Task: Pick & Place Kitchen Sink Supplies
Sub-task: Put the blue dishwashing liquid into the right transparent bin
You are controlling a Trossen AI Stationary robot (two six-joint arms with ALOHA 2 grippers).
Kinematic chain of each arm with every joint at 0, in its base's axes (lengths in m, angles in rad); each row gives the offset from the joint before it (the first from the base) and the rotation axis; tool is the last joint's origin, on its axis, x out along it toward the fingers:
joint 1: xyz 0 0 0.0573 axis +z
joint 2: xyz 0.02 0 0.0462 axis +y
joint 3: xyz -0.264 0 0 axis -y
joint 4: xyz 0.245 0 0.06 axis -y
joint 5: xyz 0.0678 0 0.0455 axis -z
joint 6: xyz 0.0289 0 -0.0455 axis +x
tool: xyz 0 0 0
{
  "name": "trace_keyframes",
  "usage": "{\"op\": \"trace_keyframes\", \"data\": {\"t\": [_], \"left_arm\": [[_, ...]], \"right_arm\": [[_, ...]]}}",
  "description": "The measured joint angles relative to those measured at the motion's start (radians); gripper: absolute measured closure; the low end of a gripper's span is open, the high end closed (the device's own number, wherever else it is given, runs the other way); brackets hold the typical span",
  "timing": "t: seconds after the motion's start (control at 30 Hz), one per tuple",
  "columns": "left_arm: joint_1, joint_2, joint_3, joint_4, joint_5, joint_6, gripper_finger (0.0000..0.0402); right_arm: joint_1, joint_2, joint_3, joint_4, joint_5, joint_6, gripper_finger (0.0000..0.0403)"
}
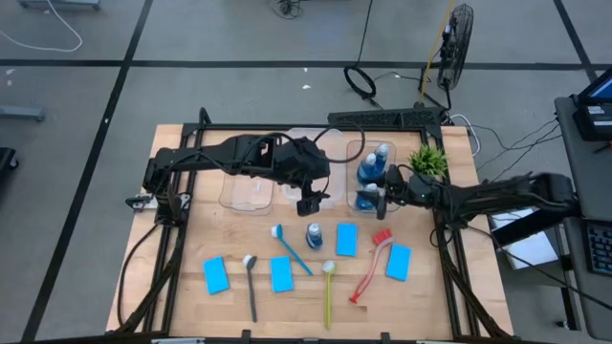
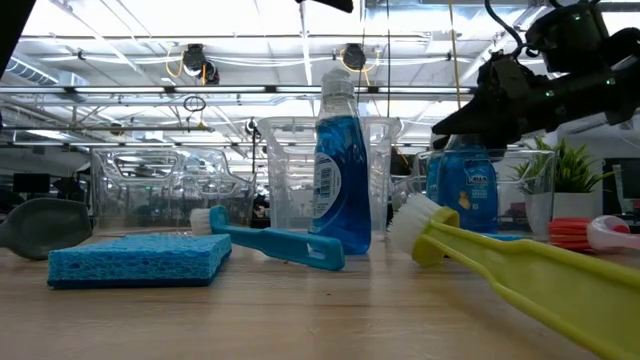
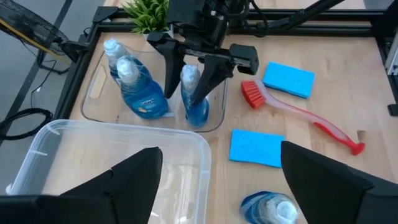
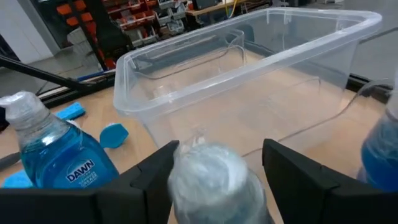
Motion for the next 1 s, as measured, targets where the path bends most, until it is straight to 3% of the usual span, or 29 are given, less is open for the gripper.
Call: {"op": "trace_keyframes", "data": {"t": [0.47,0.87,1.0], "left_arm": [[0.000,0.000,0.000,0.001,0.000,0.000,0.0095],[0.000,0.000,0.000,0.006,-0.001,0.001,0.0077],[0.000,0.000,0.000,0.010,-0.001,0.001,0.0074]], "right_arm": [[0.000,-0.190,0.000,-0.246,0.000,0.000,0.0197],[0.000,-0.226,0.000,-0.254,-0.002,-0.001,0.0267],[0.000,-0.225,0.000,-0.247,-0.002,0.003,0.0272]]}}
